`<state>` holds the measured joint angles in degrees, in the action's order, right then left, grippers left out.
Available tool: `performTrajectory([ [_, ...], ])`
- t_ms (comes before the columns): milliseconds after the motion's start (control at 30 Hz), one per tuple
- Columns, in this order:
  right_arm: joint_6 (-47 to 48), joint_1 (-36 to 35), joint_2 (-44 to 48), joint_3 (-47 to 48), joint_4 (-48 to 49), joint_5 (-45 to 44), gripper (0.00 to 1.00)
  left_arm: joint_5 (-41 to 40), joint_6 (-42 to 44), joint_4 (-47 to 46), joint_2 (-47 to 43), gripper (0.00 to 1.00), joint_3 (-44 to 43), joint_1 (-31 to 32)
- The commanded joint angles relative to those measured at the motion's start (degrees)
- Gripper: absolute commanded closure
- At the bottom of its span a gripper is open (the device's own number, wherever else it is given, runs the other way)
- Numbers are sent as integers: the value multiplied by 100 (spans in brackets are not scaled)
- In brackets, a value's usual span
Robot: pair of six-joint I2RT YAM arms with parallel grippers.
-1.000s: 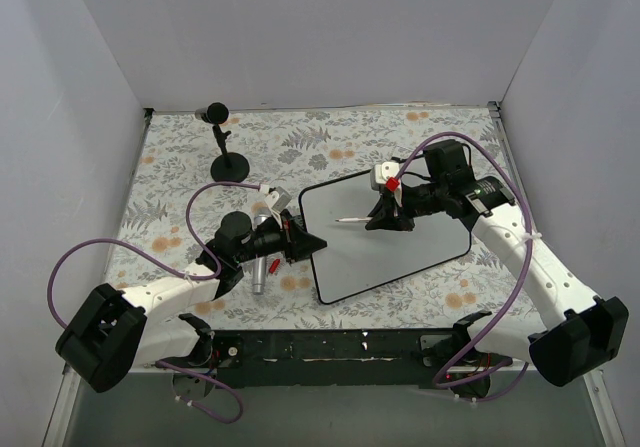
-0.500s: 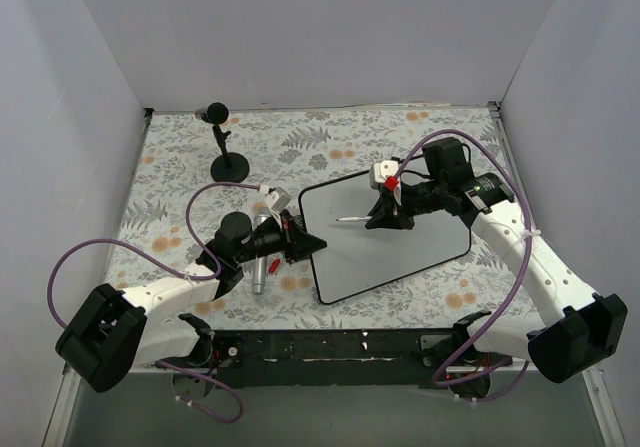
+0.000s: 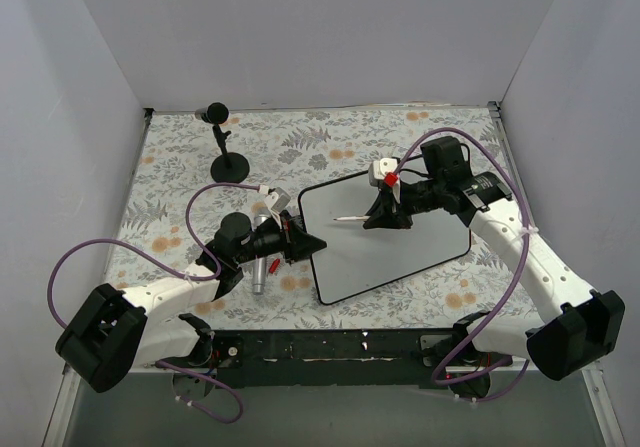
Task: Write a sentence on the whiteboard
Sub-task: Hold the whiteboard at the center of the board.
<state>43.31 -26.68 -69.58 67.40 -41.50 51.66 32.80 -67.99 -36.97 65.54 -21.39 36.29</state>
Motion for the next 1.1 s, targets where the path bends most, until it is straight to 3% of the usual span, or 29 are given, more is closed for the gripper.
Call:
performTrajectory([
  [0,-200,5,-29,98,256,266,99,-80,233,-109,-164,100,21,9],
  [633,-253,-57,146,-183,405,169,99,-133,163,-144,-182,100,47,9],
  [1067,133,101,340,107,10,-59,99,-142,154,-135,-217,100,64,9],
])
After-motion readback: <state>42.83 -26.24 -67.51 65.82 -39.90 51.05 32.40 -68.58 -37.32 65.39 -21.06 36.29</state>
